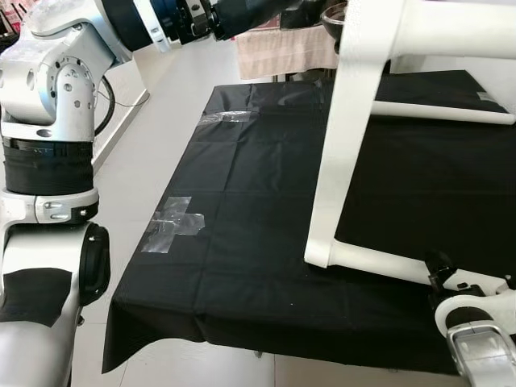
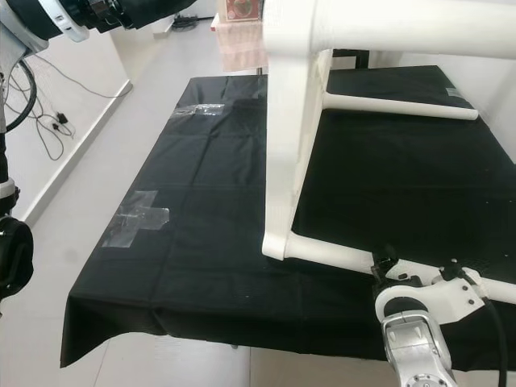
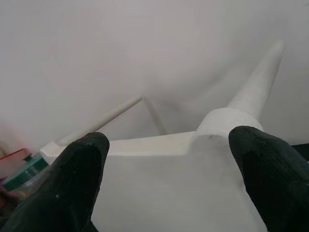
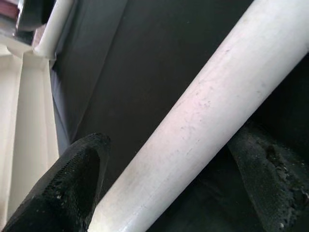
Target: Building children table
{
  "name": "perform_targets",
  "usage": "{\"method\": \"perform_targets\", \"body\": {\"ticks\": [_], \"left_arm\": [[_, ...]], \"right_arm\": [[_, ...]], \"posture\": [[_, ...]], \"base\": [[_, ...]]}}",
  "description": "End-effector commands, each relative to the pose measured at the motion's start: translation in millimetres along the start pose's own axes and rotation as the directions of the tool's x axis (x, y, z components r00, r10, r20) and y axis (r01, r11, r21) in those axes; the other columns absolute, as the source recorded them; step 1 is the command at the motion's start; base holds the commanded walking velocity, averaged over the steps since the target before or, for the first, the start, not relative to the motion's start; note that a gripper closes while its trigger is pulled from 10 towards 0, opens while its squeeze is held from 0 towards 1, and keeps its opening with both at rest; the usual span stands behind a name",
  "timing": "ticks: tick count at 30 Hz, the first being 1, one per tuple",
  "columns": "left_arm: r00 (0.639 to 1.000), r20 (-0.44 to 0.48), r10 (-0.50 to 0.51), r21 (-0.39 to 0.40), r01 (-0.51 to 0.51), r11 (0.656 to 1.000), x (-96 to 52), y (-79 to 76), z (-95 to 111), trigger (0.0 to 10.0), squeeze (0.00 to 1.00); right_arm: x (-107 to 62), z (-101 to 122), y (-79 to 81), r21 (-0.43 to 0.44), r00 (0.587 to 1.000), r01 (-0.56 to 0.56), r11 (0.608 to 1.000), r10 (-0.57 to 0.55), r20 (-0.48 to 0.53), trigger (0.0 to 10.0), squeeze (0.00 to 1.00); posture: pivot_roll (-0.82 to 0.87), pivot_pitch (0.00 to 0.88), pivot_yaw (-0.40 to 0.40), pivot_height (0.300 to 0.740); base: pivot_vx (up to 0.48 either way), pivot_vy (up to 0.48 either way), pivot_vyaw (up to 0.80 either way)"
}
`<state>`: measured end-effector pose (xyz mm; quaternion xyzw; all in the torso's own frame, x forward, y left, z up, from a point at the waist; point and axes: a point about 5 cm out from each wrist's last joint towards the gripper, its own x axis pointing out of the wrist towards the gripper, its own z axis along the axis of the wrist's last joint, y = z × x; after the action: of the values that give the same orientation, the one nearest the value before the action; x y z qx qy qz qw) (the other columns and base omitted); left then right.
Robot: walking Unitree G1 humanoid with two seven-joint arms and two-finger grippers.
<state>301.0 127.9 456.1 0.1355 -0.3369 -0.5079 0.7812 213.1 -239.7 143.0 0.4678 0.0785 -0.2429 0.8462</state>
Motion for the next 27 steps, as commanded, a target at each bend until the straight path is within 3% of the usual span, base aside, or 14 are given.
{"method": "perform_targets", "body": {"ticks": [1,7,14,16,20,22,27], "left_arm": [[1.0,-0.006,0.02,0.0,-0.02,1.0,-6.9,1.8,0.3,10.0,0.0],[0.999,-0.005,0.034,-0.009,-0.034,0.999,-9.0,1.0,-2.4,10.0,0.0],[0.999,-0.011,0.039,-0.033,-0.04,0.999,-13.5,-1.6,-9.1,10.0,0.0],[0.999,-0.015,0.038,-0.048,-0.038,0.998,-15.2,-2.6,-11.5,10.0,0.0],[0.999,-0.021,0.033,-0.061,-0.035,0.998,-17.0,-4.0,-14.2,10.0,0.0],[0.999,-0.029,0.027,-0.078,-0.029,0.996,-20.7,-6.7,-17.9,10.0,0.0],[0.999,-0.021,0.046,-0.112,-0.048,0.993,-33.8,-15.0,-21.1,10.0,0.0]], "right_arm": [[2.0,-11.6,-3.7,0.022,0.998,0.021,1.0,-0.019,-0.063,10.0,0.08],[-1.6,-13.7,7.0,0.044,0.996,-0.045,0.998,0.048,-0.081,10.0,0.08],[-18.3,-7.3,20.8,0.107,0.981,-0.172,0.979,0.18,-0.07,10.0,0.08],[-31.1,-3.6,27.3,0.127,0.958,-0.261,0.957,0.273,-0.089,10.0,0.08],[-42.3,-2.9,30.4,0.136,0.931,-0.327,0.935,0.344,-0.125,10.0,0.07],[-50.7,-4.7,29.0,0.133,0.906,-0.37,0.92,0.388,-0.169,10.0,0.02],[-48.6,-5.7,39.7,0.13,0.877,-0.429,0.894,0.447,-0.176,10.0,0.0]], "posture": [[-0.08,0.076,0.069,0.74],[-0.08,0.072,0.069,0.74],[-0.1,0.065,0.074,0.74],[-0.11,0.062,0.074,0.74],[-0.11,0.062,0.076,0.74],[-0.11,0.064,0.077,0.74],[-0.11,0.062,0.08,0.74]], "base": [[0.0,0.0,0.0],[0.0,0.0,0.0],[0.0,0.0,0.0],[0.0,0.0,0.0],[0.0,0.0,0.0],[0.0,0.0,0.0],[0.0,0.0,0.0]]}}
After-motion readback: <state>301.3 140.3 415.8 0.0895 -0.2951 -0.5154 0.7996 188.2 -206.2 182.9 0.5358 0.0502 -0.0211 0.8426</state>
